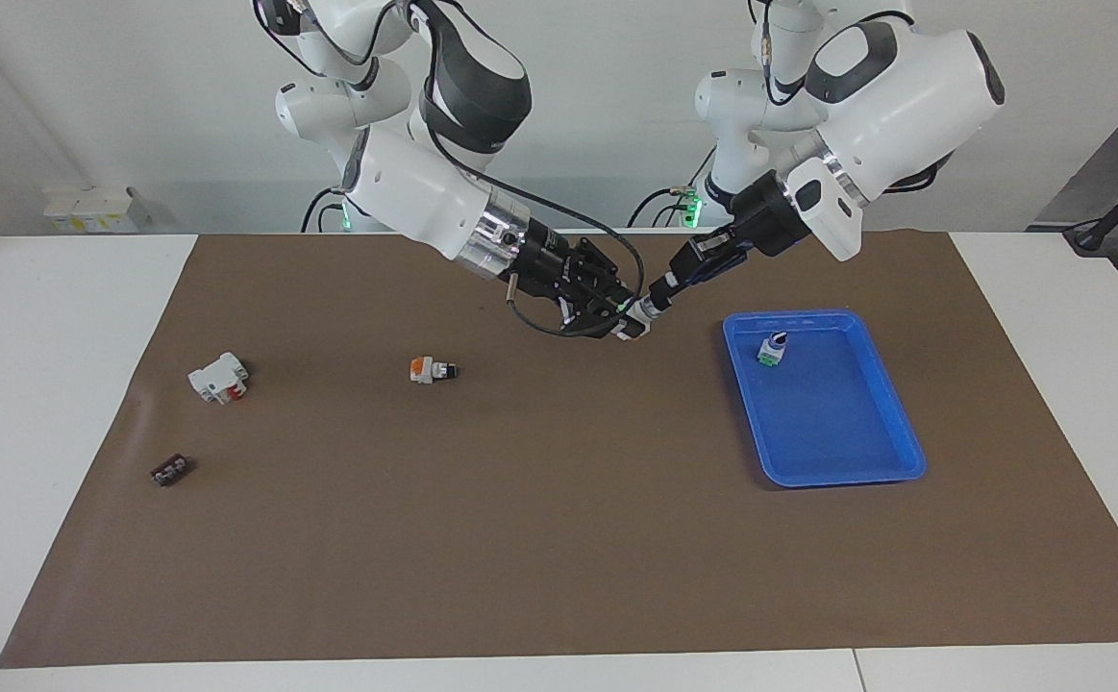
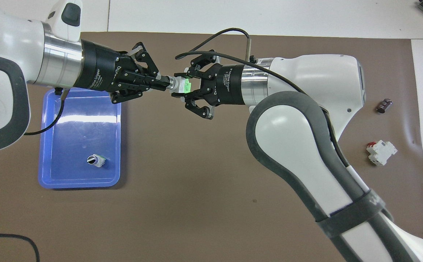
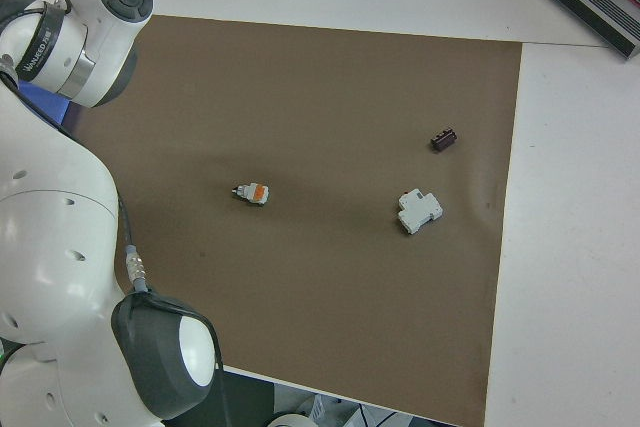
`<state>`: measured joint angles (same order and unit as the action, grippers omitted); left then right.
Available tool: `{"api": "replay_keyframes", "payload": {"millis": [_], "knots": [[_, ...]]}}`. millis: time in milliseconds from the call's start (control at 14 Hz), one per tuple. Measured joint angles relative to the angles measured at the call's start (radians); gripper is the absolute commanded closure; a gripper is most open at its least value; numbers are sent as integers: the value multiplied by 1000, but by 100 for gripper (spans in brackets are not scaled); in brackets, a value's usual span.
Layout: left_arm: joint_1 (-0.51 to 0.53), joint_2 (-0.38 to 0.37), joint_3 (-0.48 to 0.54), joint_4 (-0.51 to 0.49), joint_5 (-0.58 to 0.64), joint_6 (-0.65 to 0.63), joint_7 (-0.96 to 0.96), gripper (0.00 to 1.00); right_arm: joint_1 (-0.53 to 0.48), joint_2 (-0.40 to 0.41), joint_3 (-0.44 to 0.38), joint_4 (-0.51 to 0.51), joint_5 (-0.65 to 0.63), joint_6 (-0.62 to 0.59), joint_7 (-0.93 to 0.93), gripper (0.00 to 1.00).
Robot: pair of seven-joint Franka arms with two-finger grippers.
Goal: Turn and place switch with both arms
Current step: 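Close the left gripper on the switch end held by the right gripper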
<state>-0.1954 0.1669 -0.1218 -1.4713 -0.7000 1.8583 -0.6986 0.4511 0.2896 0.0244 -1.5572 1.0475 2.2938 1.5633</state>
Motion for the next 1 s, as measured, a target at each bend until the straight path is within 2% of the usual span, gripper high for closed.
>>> {"api": "replay_keyframes", "payload": {"millis": [714, 1000], "knots": [[-37, -7, -4, -5, 82, 85, 155, 100, -4, 7, -9, 10, 0, 10, 0, 100], [-40, -16, -4, -29, 85, 105, 344, 100, -4, 12, -9, 9, 0, 10, 0, 100]]}}
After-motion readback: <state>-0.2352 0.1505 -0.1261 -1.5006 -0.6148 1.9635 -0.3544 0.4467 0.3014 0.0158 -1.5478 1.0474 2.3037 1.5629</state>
